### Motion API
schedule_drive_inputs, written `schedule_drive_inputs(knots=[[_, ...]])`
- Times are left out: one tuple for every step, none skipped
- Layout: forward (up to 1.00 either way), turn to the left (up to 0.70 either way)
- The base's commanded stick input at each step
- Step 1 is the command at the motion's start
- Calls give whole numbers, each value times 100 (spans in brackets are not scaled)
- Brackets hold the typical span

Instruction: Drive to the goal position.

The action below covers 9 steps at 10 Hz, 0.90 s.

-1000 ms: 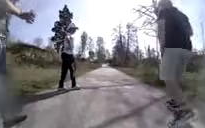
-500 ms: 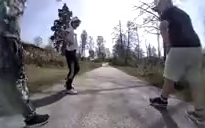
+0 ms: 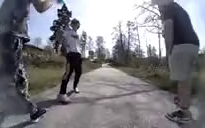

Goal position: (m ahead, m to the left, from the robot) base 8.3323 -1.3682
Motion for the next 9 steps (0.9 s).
schedule_drive_inputs(knots=[[100, 0], [100, 0], [100, 0], [100, 0], [100, 0], [100, 0], [100, 0], [100, 0], [100, 0]])
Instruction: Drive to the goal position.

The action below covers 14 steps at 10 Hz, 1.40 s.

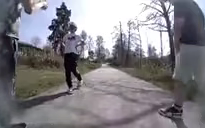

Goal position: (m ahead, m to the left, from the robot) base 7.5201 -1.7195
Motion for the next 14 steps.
schedule_drive_inputs(knots=[[100, 0], [100, 0], [100, 0], [100, 0], [100, 0], [100, 0], [100, 0], [100, 0], [100, 0], [100, 0], [100, 0], [100, 0], [100, 0], [100, 0]])
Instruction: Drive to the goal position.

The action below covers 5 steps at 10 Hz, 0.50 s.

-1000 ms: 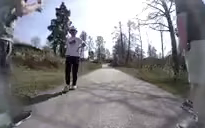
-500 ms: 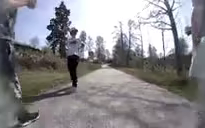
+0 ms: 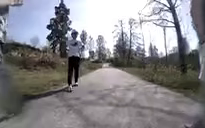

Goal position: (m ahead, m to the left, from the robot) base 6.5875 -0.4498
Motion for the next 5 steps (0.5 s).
schedule_drive_inputs(knots=[[100, 0], [100, 0], [100, 0], [100, 0], [100, 0]])
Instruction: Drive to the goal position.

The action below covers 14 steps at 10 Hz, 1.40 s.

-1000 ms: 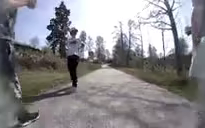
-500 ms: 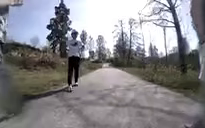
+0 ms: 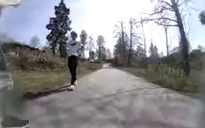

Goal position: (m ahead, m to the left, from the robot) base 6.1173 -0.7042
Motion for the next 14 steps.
schedule_drive_inputs(knots=[[100, 0], [100, 0], [100, 0], [100, 0], [100, 0], [100, 0], [100, 0], [100, 0], [100, 0], [100, 0], [100, 0], [100, 0], [100, 0], [100, 0]])
